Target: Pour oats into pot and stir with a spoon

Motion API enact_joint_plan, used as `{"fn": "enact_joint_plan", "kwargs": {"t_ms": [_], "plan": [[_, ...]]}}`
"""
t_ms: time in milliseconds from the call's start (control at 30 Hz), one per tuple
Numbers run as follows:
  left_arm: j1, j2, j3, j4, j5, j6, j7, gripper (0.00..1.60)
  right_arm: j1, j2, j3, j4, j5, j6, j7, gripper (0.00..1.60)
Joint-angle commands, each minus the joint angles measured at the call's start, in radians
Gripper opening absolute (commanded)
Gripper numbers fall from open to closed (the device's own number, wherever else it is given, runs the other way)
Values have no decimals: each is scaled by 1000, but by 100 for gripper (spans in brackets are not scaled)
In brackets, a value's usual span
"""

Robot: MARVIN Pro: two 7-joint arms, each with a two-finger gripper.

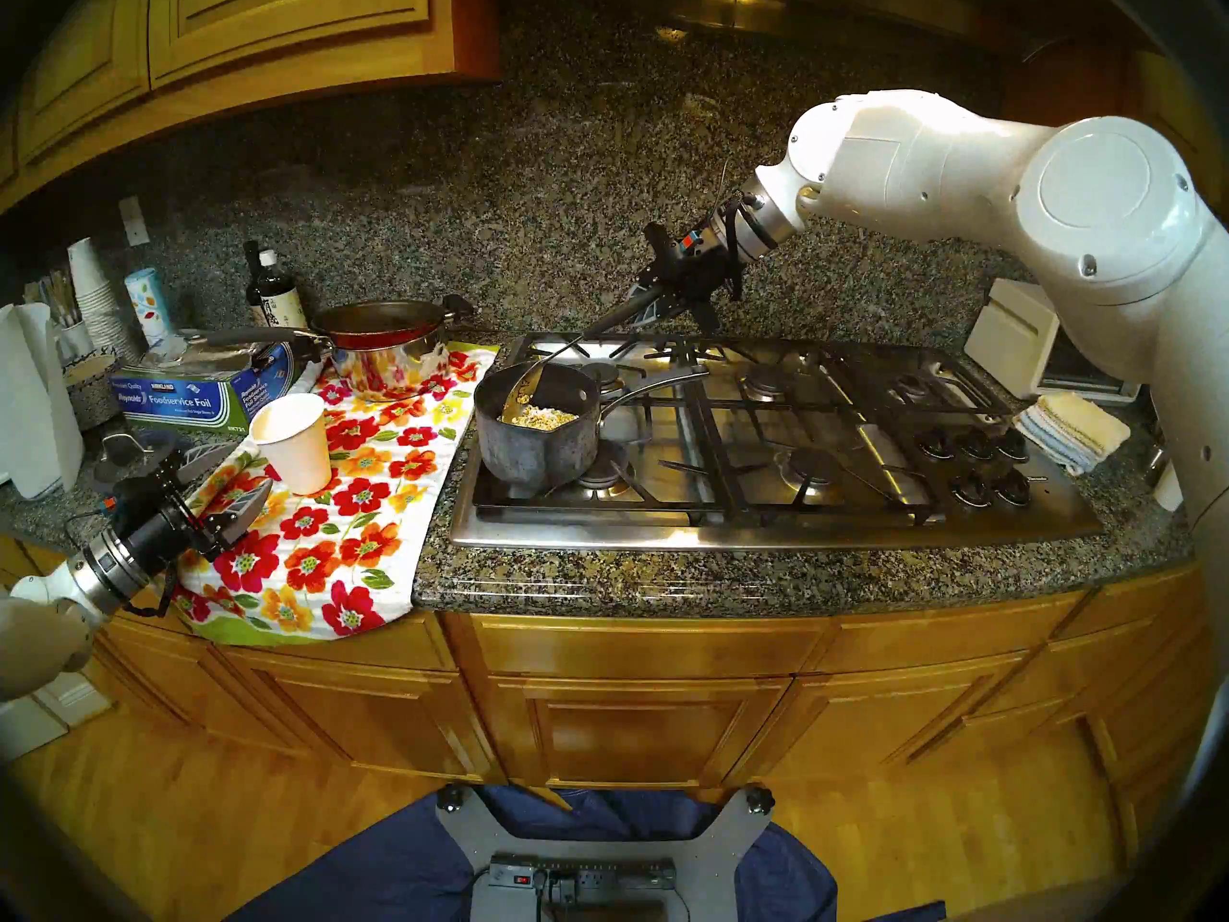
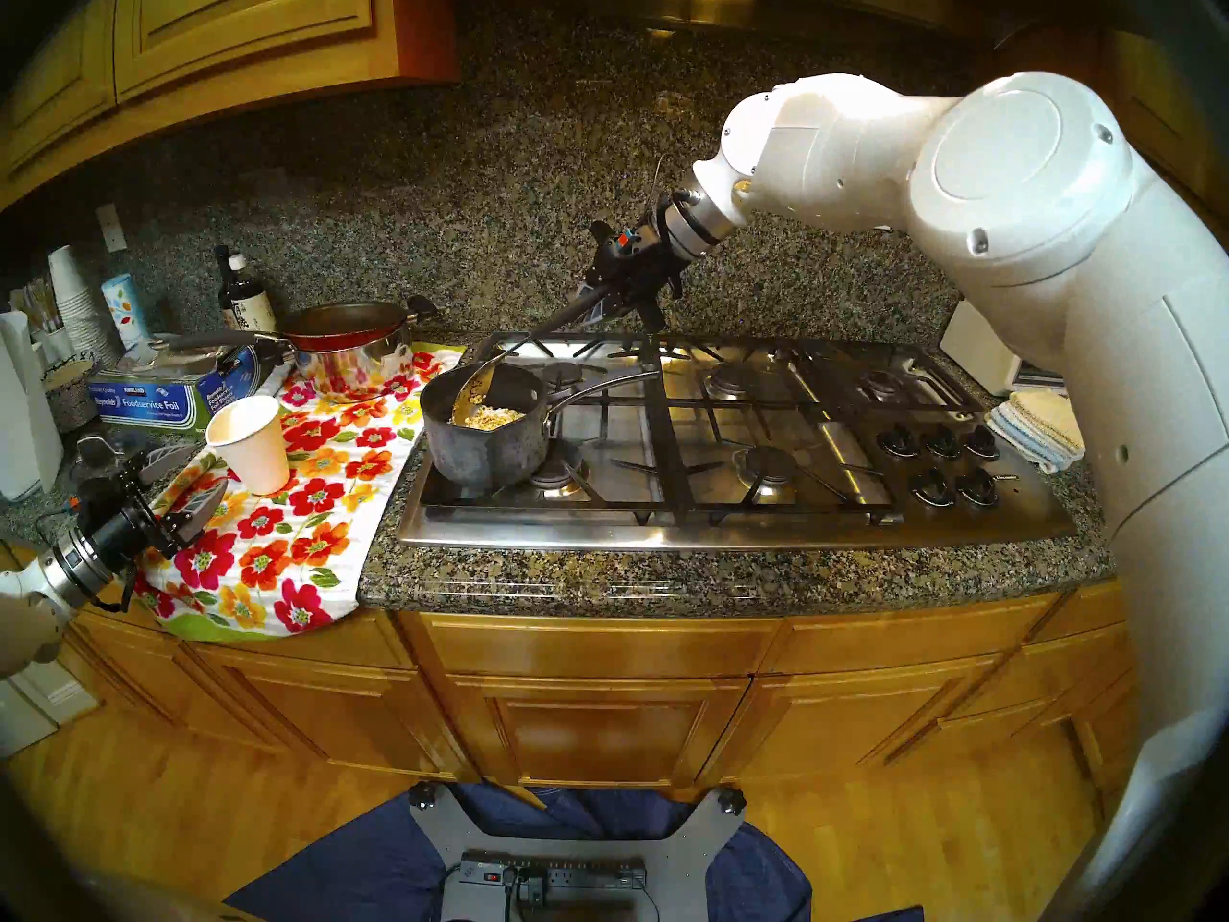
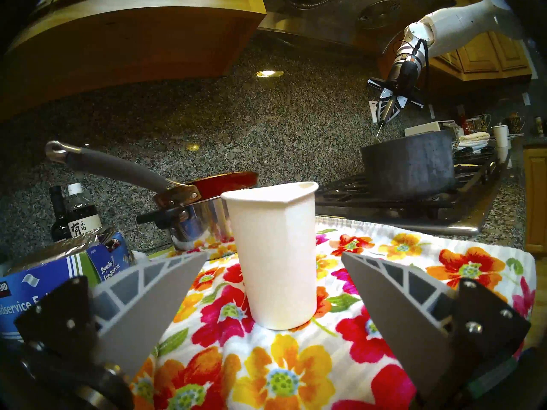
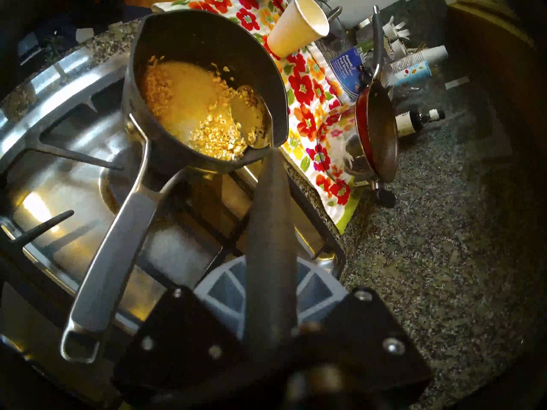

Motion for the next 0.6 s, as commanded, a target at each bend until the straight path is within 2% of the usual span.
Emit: {"fn": "enact_joint_plan", "kwargs": {"t_ms": [0, 133, 567], "plan": [[-10, 14, -30, 2, -6, -2, -103, 160, 99, 38, 2, -66, 4, -16, 110, 0], [-9, 14, -30, 2, -6, -2, -104, 160, 124, 63, -10, -135, 4, -11, 98, 0], [-7, 15, -33, 3, -9, -2, -110, 160, 171, 113, -54, -240, 7, 5, 72, 0]]}}
